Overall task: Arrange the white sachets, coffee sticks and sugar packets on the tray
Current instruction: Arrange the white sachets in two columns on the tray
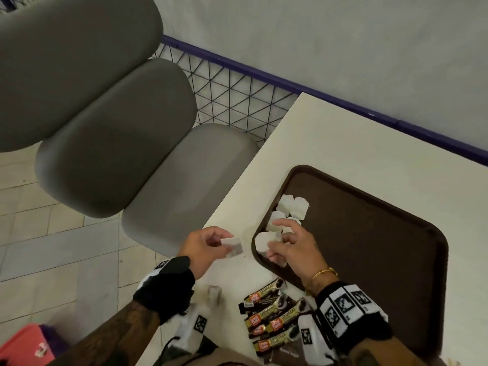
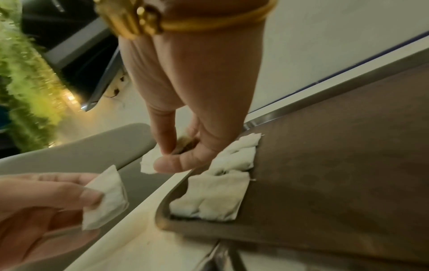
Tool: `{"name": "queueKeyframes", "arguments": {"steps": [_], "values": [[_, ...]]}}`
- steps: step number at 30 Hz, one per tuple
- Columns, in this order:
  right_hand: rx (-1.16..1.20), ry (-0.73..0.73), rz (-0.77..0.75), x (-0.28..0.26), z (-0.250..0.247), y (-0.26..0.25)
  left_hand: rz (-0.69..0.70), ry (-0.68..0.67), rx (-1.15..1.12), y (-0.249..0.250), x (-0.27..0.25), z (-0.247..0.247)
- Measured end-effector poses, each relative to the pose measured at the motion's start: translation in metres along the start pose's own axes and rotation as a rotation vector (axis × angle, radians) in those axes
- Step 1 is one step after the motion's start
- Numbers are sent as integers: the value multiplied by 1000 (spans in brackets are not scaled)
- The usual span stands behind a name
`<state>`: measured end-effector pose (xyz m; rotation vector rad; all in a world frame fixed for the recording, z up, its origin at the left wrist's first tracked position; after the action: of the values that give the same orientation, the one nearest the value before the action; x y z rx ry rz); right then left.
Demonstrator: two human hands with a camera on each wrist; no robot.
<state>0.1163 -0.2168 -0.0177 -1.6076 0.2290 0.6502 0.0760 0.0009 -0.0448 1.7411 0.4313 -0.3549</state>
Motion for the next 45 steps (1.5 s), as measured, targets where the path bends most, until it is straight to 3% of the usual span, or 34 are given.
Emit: {"name": "queueKeyframes", "arguments": {"steps": [8, 12, 20, 27, 33, 41, 45], "values": [[302, 196, 107, 16, -42, -6, 30, -13, -219, 32, 22, 24], [326, 270, 112, 29, -58, -14, 22, -12, -224, 35, 33, 29], [-17, 453, 69, 71, -88, -32, 6, 51, -228, 32, 44, 25], [-82, 391, 109, 111, -90, -47, -22, 97, -241, 25, 49, 20], [-279, 373, 115, 141, -85, -43, -32, 119, -255, 22, 53, 20], [-502, 458, 156, 145, -78, -35, -34, 130, -256, 30, 53, 24], [-429, 508, -16, 130, -74, -40, -20, 123, -258, 38, 54, 28]]}}
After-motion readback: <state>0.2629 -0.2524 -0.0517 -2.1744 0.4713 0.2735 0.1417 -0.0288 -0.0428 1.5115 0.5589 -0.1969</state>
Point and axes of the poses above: each hand's wrist, its own x-axis towards the middle knuckle, its own z-axis out of the palm, y = z × x, the point moved 2 cm from there along x, towards the middle knuckle, and after that the axes turned 4 degrees about -y, right-handed, at the moved point
